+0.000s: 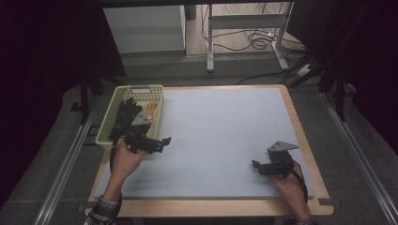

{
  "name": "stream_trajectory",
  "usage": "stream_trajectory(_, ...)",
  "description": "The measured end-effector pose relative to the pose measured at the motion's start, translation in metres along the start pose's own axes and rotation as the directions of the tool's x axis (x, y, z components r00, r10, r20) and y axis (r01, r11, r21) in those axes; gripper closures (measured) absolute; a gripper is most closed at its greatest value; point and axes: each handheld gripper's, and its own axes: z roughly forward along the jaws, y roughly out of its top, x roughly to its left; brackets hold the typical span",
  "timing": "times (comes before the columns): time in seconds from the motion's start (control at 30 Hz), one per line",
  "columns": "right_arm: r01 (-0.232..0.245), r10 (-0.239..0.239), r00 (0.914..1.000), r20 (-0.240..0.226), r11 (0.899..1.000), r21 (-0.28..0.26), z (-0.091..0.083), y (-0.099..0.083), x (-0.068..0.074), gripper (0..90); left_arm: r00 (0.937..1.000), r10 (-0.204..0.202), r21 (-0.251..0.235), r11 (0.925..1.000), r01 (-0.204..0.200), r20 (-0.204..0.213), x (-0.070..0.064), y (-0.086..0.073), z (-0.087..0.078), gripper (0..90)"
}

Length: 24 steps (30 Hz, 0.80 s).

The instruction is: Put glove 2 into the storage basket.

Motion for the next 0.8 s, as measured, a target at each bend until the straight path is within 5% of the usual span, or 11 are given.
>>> stream_trajectory(0.4, 0.001, -0.001, 1.0000, 0.001, 1.000, -0.001, 0.000, 0.000, 0.000, 15.8, 0.9956, 0.074, 0.010, 0.9972, -0.075, 0.057, -0.041, -0.037, 0.035, 0.0)
stream_trajectory(0.8, 0.005, -0.005, 0.9999, 0.011, 1.000, -0.001, 0.000, 0.000, 0.001, 14.5, 0.9945, 0.087, 0.103, 0.9904, -0.092, 0.059, -0.051, -0.074, 0.063, 0.0)
